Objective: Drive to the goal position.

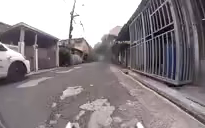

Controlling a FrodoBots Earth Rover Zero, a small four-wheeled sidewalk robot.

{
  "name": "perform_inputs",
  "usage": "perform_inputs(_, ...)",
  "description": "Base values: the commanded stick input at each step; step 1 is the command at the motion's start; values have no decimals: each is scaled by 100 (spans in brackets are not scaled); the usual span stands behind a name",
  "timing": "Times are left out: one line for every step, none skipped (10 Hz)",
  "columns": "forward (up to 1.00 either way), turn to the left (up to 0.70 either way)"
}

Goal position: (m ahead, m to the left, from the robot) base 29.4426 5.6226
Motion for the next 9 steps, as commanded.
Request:
perform_inputs(69,1)
perform_inputs(69,1)
perform_inputs(69,1)
perform_inputs(69,1)
perform_inputs(69,1)
perform_inputs(69,0)
perform_inputs(69,0)
perform_inputs(69,0)
perform_inputs(69,0)
